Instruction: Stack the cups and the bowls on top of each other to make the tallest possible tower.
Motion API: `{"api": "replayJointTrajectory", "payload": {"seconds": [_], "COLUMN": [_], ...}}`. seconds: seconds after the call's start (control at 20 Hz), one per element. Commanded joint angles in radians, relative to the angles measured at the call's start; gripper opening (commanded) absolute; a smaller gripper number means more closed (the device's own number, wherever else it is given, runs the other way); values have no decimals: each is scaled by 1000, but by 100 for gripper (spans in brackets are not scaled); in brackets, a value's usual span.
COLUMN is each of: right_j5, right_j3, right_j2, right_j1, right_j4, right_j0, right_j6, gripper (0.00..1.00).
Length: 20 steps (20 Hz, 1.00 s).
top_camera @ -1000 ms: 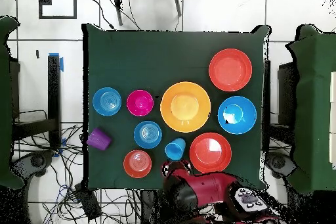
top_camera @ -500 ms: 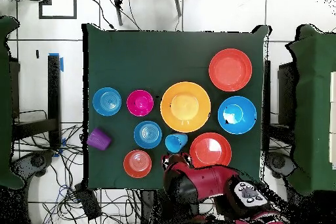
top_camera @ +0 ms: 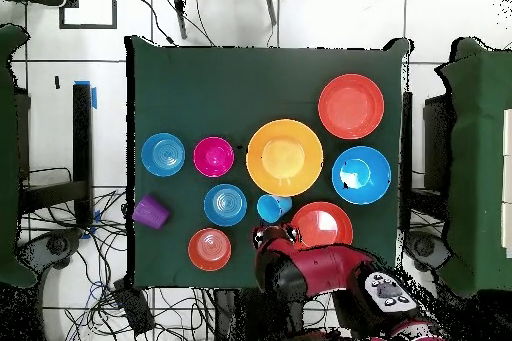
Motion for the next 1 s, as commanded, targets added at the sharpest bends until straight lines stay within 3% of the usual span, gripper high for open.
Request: {"api": "replayJointTrajectory", "payload": {"seconds": [0.05, 0.75, 1.0], "right_j5": [175, 305, 316], "right_j3": [-119, -96, -134], "right_j2": [155, 277, 281], "right_j1": [-8, -56, -44], "right_j4": [-8, 23, 7], "right_j0": [-58, -156, -139], "right_j6": [-19, -38, -33], "gripper": [100, 100, 100]}}
